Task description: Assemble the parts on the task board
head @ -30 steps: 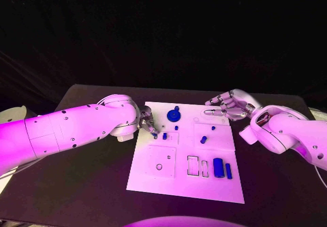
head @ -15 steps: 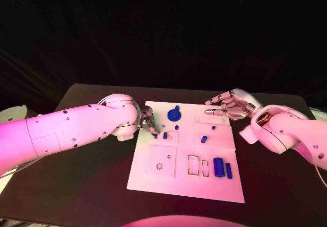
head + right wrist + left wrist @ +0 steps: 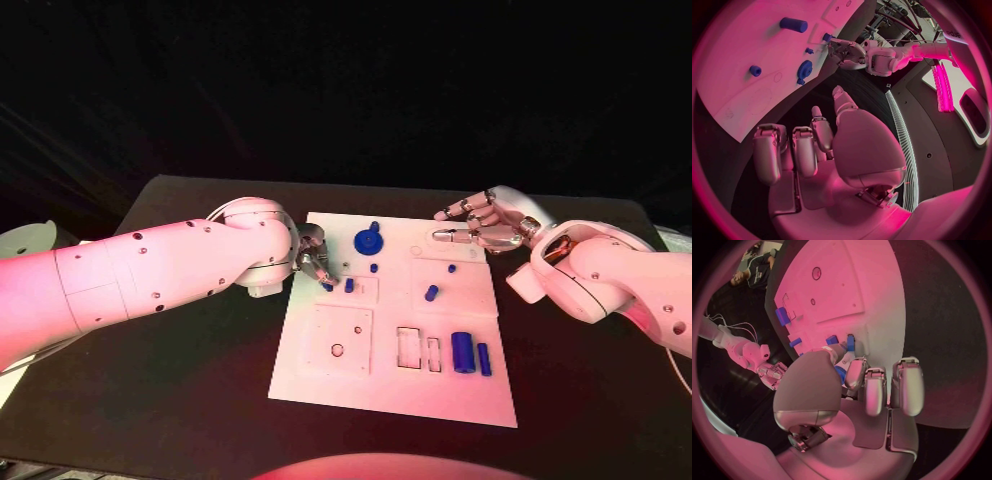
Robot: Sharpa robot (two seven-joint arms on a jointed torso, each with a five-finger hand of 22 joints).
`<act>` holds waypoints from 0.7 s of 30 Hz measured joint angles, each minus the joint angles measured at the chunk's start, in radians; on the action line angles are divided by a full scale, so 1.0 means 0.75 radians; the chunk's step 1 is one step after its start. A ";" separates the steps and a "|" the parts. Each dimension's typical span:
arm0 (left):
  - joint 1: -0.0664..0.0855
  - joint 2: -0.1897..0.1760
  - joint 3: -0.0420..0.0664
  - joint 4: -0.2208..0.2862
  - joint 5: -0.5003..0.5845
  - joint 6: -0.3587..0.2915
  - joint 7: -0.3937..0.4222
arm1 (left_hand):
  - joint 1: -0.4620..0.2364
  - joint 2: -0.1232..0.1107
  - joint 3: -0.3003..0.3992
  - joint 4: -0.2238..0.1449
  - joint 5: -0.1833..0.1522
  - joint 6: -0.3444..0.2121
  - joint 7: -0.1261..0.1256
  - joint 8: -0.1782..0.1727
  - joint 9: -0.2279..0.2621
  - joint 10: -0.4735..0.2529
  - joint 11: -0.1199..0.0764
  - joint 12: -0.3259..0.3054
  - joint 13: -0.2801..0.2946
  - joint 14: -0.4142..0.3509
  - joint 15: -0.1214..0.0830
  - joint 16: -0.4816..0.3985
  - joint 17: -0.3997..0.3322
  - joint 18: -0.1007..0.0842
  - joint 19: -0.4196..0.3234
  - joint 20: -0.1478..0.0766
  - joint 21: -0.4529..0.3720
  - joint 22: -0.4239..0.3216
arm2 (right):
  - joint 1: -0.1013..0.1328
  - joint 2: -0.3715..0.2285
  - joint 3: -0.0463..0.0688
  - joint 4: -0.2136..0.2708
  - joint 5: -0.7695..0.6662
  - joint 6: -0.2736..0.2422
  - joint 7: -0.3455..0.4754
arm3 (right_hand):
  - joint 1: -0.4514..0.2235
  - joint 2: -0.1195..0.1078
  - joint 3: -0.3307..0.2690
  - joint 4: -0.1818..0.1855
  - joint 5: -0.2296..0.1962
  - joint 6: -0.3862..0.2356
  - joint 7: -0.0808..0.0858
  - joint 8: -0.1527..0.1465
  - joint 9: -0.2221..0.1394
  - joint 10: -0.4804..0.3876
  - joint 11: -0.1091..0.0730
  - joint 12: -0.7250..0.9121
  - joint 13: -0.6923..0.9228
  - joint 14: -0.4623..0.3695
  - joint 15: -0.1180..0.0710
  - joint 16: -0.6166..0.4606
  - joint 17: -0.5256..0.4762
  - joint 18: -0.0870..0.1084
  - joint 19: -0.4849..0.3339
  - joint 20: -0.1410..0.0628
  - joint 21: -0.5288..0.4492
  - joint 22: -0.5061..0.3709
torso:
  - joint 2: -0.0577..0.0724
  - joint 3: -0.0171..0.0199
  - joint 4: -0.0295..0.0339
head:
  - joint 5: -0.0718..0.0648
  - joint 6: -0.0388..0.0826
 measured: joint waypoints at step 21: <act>-0.001 0.006 0.001 -0.007 -0.012 0.014 0.003 | 0.004 0.003 -0.001 -0.001 0.000 0.005 0.001 0.006 0.000 0.005 -0.001 0.001 0.002 0.000 0.000 0.000 0.000 0.000 0.000 0.000 0.000 0.000 | 0.000 0.000 0.000 0.001 0.001 0.002 0.001 | 0.000 0.000 -0.007 0.000 0.000 0.000 0.000 0.000 0.000 0.000 0.000 -0.005 0.001 0.000 0.000 0.000 0.001 0.000 0.000 0.000 -0.008 0.001 | 0.000 0.0010 -0.0010 | 0.002 -0.002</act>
